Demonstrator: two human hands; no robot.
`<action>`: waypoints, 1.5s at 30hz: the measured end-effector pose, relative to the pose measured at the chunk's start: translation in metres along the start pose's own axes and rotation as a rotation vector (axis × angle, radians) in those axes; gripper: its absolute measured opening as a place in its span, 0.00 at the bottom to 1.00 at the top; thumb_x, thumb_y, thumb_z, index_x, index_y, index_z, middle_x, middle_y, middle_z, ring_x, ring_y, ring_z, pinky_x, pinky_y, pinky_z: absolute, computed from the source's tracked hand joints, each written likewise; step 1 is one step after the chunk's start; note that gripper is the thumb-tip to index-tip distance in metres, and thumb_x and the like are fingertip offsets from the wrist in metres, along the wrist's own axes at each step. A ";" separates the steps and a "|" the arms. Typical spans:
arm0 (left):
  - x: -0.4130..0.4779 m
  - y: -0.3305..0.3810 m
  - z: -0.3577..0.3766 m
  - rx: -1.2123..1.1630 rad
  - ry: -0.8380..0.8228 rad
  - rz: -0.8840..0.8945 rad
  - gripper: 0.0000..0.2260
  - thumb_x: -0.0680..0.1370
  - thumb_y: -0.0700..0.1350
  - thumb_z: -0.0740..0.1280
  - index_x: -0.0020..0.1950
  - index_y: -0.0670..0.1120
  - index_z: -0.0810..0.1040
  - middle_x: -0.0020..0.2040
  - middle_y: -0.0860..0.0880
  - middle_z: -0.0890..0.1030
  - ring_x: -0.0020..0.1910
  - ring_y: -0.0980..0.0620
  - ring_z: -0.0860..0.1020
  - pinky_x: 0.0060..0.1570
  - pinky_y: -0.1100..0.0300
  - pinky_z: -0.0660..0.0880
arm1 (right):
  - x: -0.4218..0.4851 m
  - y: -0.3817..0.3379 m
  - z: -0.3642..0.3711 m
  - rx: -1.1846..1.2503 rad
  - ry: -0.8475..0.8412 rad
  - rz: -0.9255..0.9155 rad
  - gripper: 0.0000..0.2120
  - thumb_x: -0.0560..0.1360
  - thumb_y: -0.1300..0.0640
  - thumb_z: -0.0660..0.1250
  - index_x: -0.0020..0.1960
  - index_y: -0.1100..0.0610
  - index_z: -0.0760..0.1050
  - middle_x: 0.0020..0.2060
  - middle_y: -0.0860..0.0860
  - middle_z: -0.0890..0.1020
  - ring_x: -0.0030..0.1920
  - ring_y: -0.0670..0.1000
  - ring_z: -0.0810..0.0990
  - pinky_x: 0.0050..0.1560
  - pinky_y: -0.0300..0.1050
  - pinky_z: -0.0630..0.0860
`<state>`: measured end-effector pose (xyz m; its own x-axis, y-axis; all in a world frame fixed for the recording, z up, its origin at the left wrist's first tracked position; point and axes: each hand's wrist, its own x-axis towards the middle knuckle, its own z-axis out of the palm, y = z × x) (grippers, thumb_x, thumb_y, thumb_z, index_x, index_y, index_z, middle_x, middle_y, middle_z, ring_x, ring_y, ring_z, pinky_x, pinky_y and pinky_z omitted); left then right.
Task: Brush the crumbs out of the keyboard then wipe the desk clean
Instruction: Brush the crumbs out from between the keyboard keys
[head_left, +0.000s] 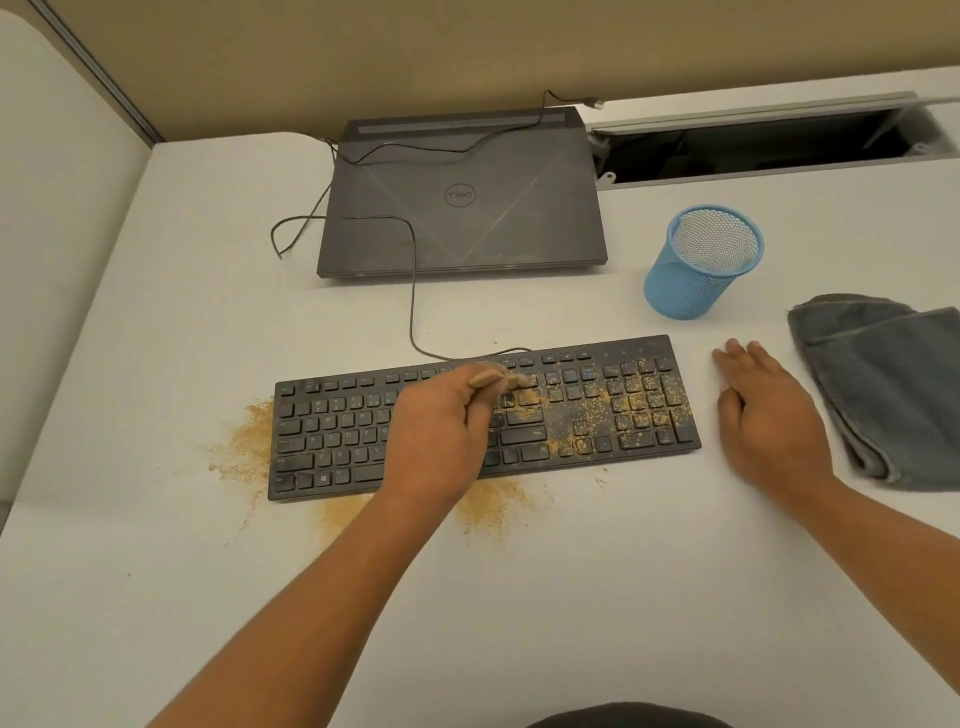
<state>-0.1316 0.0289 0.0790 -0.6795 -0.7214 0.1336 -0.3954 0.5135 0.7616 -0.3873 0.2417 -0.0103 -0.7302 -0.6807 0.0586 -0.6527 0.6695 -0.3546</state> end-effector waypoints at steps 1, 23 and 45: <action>0.000 0.001 0.000 0.014 0.010 0.000 0.06 0.80 0.45 0.67 0.51 0.51 0.84 0.40 0.60 0.83 0.38 0.59 0.80 0.39 0.63 0.77 | 0.000 0.001 0.000 -0.006 0.000 -0.002 0.27 0.75 0.55 0.52 0.72 0.60 0.71 0.72 0.56 0.71 0.74 0.58 0.65 0.74 0.55 0.63; 0.010 0.014 0.011 0.033 -0.122 -0.033 0.06 0.81 0.46 0.66 0.48 0.50 0.82 0.34 0.61 0.81 0.32 0.54 0.78 0.34 0.59 0.75 | 0.002 0.003 0.004 -0.035 0.048 -0.032 0.28 0.75 0.54 0.50 0.71 0.60 0.72 0.71 0.57 0.73 0.73 0.59 0.68 0.73 0.56 0.65; 0.013 0.005 0.017 0.121 -0.190 0.047 0.06 0.81 0.46 0.64 0.47 0.48 0.79 0.35 0.58 0.77 0.32 0.63 0.72 0.34 0.67 0.65 | 0.003 0.004 0.007 -0.047 0.066 -0.038 0.26 0.76 0.54 0.51 0.70 0.60 0.73 0.70 0.57 0.74 0.73 0.59 0.68 0.72 0.56 0.66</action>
<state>-0.1535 0.0299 0.0740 -0.7985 -0.6008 0.0369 -0.4241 0.6050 0.6739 -0.3907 0.2405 -0.0177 -0.7156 -0.6857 0.1333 -0.6876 0.6579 -0.3071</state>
